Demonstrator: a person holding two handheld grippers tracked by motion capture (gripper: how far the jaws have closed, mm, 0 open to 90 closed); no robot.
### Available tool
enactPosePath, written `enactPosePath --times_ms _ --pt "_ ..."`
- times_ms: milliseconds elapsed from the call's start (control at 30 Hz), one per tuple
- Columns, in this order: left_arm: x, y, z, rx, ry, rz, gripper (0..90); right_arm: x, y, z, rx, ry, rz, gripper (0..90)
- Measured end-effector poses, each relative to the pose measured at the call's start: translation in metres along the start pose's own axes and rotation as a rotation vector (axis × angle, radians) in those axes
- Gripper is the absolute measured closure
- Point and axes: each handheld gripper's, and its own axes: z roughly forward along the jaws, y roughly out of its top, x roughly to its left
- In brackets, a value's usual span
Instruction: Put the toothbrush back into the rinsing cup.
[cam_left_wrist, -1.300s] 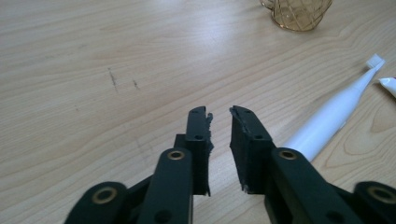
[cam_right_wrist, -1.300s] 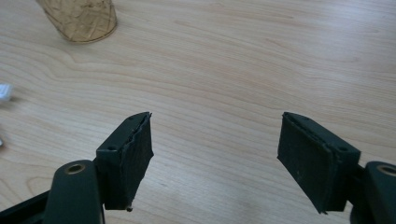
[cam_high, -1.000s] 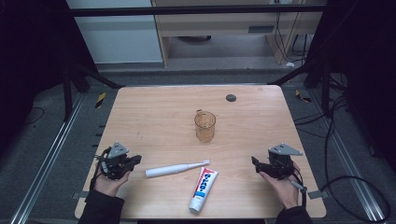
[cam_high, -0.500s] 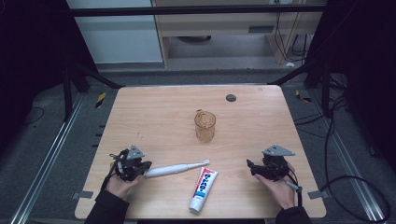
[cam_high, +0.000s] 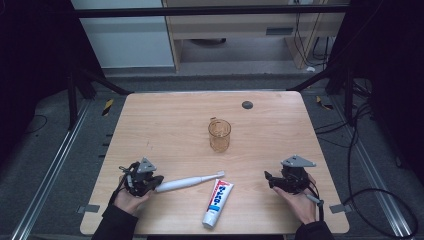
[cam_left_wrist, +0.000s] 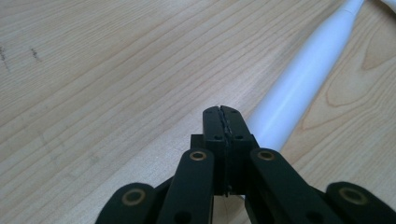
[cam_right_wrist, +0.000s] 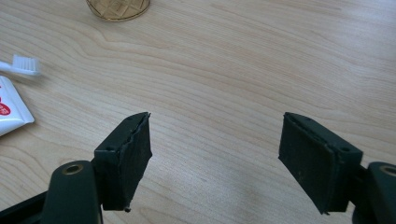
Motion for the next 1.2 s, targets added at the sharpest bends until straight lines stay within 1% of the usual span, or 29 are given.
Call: enactPosePath --times_ms 300,400,733,1200 --pt "-0.005 -0.003 -0.002 0.007 -0.009 0.006 89.2 0.000 0.000 0.000 0.002 0.000 0.004 25.0" --pt "-0.008 -0.005 -0.002 0.011 -0.013 0.014 89.2 -0.001 -0.001 0.000 0.000 -0.001 0.002 24.9" --pt "-0.013 -0.007 -0.005 0.008 -0.026 0.014 89.3 -0.001 -0.001 0.000 0.002 -0.003 0.002 24.7" --pt "-0.017 -0.009 -0.007 0.009 -0.035 0.013 89.3 -0.001 -0.001 0.000 0.010 -0.007 0.003 24.3"
